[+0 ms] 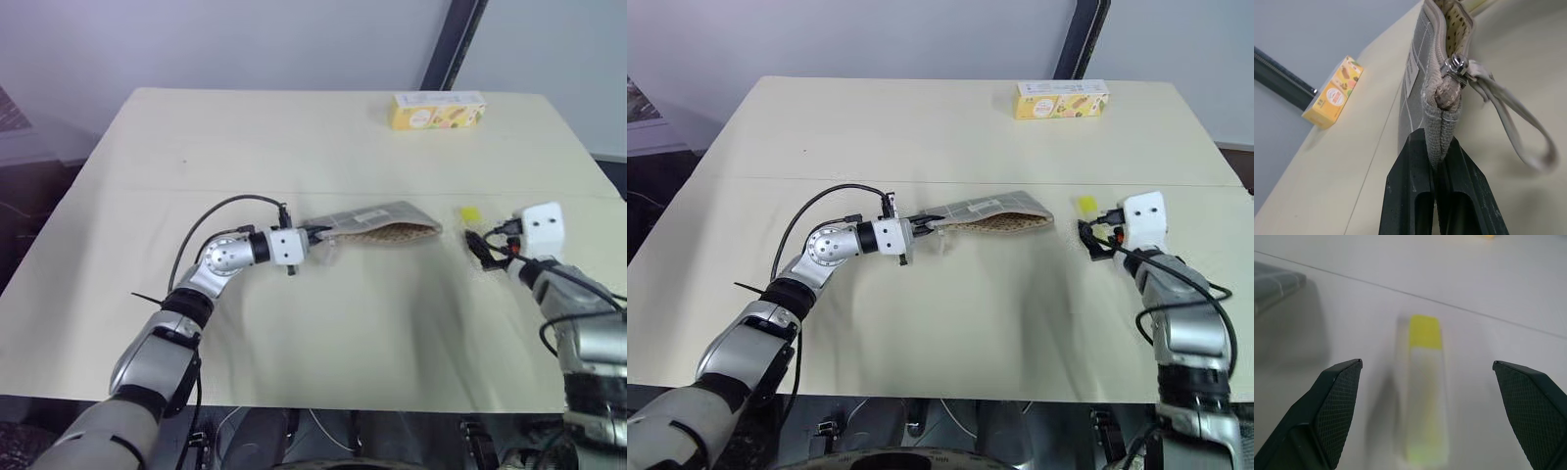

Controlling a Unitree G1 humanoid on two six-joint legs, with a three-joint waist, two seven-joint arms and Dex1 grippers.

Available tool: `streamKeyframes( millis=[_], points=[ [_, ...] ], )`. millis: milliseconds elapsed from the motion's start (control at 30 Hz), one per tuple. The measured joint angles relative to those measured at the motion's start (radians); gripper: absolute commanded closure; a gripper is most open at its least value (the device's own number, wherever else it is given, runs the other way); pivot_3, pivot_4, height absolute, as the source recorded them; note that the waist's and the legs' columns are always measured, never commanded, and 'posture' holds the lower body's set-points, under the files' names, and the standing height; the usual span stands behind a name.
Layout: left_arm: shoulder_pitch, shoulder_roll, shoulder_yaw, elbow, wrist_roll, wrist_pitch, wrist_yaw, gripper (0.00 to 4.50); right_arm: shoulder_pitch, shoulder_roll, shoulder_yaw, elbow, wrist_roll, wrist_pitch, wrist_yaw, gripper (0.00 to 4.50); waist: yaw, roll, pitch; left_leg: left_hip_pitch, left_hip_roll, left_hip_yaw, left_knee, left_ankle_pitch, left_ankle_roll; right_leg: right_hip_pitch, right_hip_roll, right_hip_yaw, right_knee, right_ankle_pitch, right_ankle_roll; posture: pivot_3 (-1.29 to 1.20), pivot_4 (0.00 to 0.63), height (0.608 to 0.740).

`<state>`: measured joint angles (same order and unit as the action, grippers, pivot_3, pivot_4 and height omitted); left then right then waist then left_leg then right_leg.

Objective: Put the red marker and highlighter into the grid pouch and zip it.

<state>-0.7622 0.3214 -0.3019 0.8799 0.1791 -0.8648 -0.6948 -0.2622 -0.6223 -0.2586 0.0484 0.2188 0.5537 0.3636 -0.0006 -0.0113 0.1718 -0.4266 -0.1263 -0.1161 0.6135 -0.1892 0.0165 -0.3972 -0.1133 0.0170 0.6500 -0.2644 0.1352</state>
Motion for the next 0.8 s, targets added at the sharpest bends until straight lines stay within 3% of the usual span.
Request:
streamKeyframes(
  millis=[67, 167, 333, 367, 567, 667, 800],
  points=[
    [0.001, 0.004, 0.0, -0.002, 0.005, 0.0, 0.0, 4.5, -0.032, -0.016, 0.017, 0.079, -0.001, 0.053, 0.022, 0.07, 0.006, 0.0, 0.0, 0.0, 0.0, 0.0, 0.0, 0.0, 0.0, 0.0, 0.0, 0.0, 0.0, 0.0, 0.0, 0.0, 0.15, 0.74],
    [0.004, 0.017, 0.002, -0.013, 0.008, 0.001, 0.002, 4.5, -0.058, -0.033, 0.013, 0.098, 0.012, 0.128, 0.048, 0.92, 0.01, 0.0, 0.0, 0.0, 0.0, 0.0, 0.0, 0.0, 0.0, 0.0, 0.0, 0.0, 0.0, 0.0, 0.0, 0.0, 0.15, 0.74],
    [0.025, 0.035, 0.003, -0.046, 0.007, 0.004, 0.006, 4.5, -0.033, -0.01, -0.013, 0.059, 0.04, 0.11, 0.055, 3.45, 0.014, 0.0, 0.0, 0.0, -0.001, -0.001, 0.002, 0.0, 0.0, 0.0, -0.001, 0.0, 0.0, 0.0, 0.0, 0.0, 0.15, 0.74],
    [0.033, 0.039, 0.003, -0.049, 0.007, 0.005, 0.007, 4.5, -0.022, 0.012, -0.028, 0.026, 0.062, 0.086, 0.07, 3.66, 0.012, 0.0, 0.0, 0.0, -0.001, 0.0, 0.001, 0.0, 0.0, 0.001, -0.001, 0.0, 0.0, 0.0, 0.0, 0.0, 0.15, 0.74],
    [0.04, 0.02, 0.002, -0.058, 0.008, 0.009, 0.019, 4.5, 0.033, 0.079, -0.065, -0.353, 0.275, -0.073, 0.256, 3.65, 0.005, 0.001, 0.001, 0.0, 0.0, -0.001, 0.0, 0.0, 0.0, 0.0, 0.0, 0.0, 0.0, 0.0, 0.0, 0.0, 0.15, 0.74],
    [0.037, 0.012, 0.002, -0.052, 0.009, 0.006, 0.02, 4.5, 0.169, -0.036, 0.05, -0.462, 0.179, -0.183, 0.358, 3.65, 0.015, 0.001, 0.0, 0.0, -0.001, -0.001, 0.002, -0.001, 0.001, -0.002, 0.0, -0.002, -0.002, 0.0, 0.0, 0.0, 0.15, 0.74],
    [0.012, 0.006, 0.002, -0.031, 0.009, 0.003, 0.02, 4.5, 0.29, -0.127, 0.166, -0.394, 0.01, -0.274, 0.402, 3.65, 0.014, 0.0, 0.001, 0.0, -0.003, 0.0, 0.004, -0.001, 0.002, 0.0, -0.003, -0.001, -0.002, 0.001, 0.002, 0.0, 0.15, 0.74]
  ],
)
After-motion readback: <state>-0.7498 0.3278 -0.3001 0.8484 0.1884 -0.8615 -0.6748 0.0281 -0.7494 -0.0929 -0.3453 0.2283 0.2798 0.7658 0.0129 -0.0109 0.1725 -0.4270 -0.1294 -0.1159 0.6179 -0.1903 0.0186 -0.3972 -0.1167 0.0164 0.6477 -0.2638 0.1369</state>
